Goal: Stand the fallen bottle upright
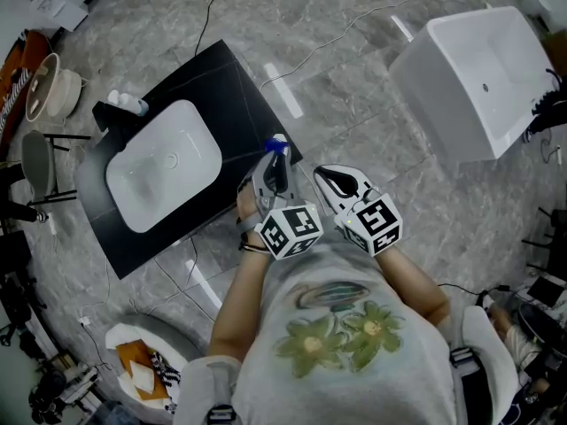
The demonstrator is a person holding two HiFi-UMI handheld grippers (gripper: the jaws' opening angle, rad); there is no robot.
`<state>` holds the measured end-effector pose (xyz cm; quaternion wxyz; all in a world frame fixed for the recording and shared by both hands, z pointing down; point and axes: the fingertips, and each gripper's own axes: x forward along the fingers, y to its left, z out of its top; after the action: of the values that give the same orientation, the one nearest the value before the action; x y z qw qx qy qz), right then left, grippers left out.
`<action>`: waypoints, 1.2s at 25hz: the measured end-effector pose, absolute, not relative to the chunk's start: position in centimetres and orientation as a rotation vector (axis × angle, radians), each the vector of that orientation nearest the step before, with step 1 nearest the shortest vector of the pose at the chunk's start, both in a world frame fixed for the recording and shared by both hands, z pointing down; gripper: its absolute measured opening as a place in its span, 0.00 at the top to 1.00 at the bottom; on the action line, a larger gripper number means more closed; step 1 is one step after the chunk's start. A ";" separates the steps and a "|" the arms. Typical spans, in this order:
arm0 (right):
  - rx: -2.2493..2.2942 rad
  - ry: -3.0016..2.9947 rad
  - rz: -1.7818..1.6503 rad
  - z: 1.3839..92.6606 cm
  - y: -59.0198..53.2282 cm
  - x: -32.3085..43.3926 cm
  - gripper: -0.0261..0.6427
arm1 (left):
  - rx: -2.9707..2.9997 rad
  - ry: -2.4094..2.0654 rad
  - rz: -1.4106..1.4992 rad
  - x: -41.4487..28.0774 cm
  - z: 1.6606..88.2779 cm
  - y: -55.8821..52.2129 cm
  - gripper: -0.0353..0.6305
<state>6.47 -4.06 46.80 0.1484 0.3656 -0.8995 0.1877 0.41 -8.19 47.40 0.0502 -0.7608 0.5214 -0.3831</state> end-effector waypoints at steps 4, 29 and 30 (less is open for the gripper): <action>1.058 -2.586 0.539 46.7 -3.9 6.6 0.89 | -2.325 1.583 -1.160 0.6 47.4 -8.1 0.85; 1.045 -2.585 0.541 46.7 -3.3 6.8 0.89 | -2.415 1.603 -1.118 1.8 47.1 -7.8 0.85; 1.044 -2.587 0.541 46.8 -3.3 6.8 0.89 | -2.418 1.606 -1.114 1.7 47.2 -7.8 0.85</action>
<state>6.80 -3.30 46.81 0.1495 0.3632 -0.9002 0.1881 1.74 -7.80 47.22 0.0158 -0.7776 0.5165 -0.3583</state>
